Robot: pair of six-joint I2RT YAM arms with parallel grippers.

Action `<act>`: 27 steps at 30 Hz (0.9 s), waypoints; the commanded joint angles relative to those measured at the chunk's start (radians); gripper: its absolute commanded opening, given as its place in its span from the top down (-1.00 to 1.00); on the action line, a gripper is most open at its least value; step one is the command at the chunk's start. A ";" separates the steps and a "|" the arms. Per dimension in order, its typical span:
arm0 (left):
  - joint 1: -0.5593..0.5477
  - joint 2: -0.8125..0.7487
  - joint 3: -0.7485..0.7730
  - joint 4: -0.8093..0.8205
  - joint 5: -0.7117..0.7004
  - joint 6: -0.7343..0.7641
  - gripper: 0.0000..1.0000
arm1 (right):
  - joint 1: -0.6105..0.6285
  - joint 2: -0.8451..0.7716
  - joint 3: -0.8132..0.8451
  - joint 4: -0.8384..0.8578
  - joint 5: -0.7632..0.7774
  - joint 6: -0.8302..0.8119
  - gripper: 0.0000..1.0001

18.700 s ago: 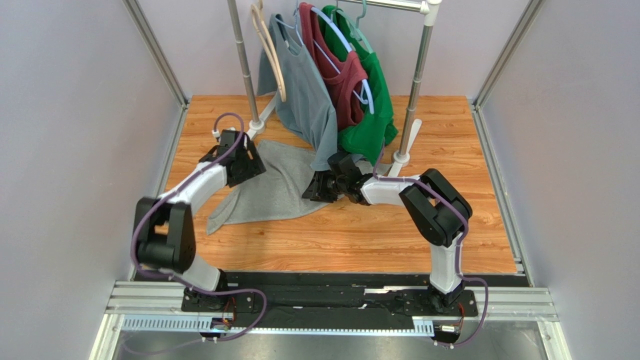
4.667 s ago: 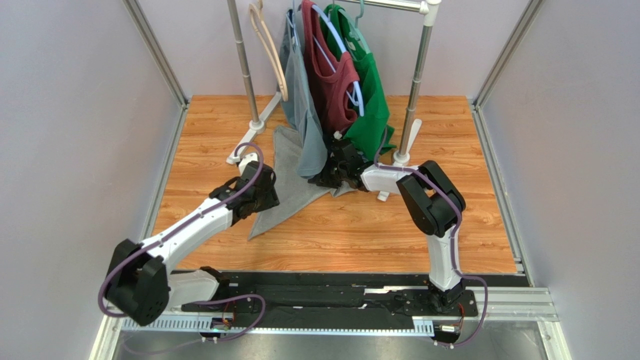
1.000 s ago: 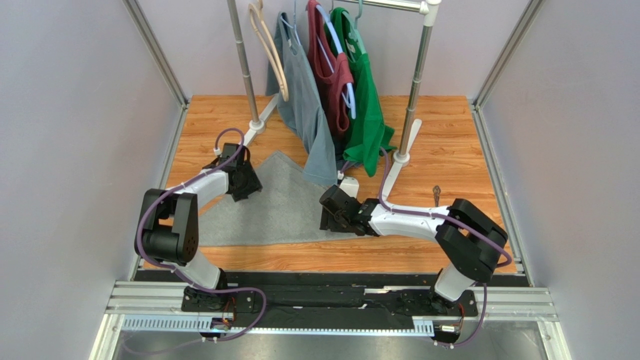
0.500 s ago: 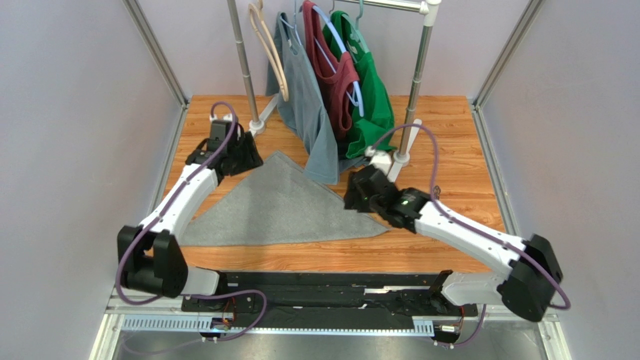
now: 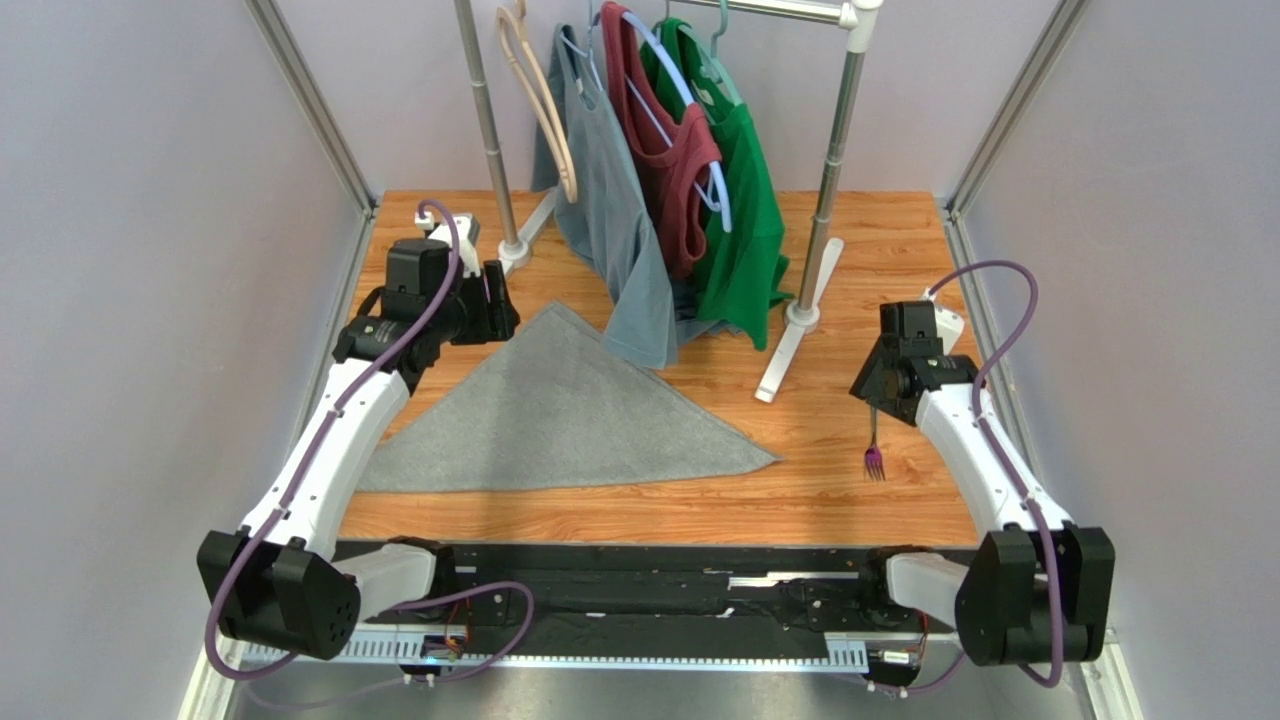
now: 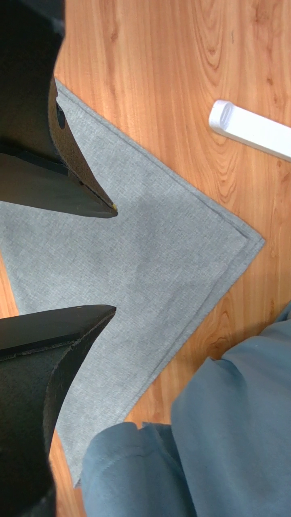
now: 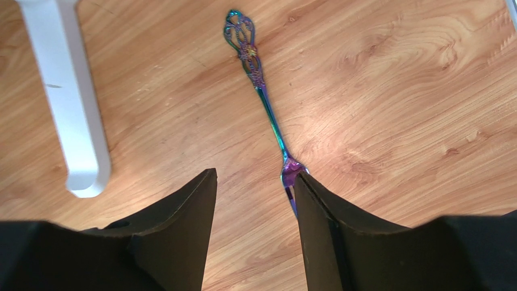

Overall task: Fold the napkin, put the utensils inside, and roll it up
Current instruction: Pick up the fork at the center of the board.

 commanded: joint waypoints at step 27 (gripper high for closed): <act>0.004 -0.065 -0.031 0.008 0.038 0.048 -0.29 | -0.164 0.440 0.050 0.116 -0.092 -0.172 0.28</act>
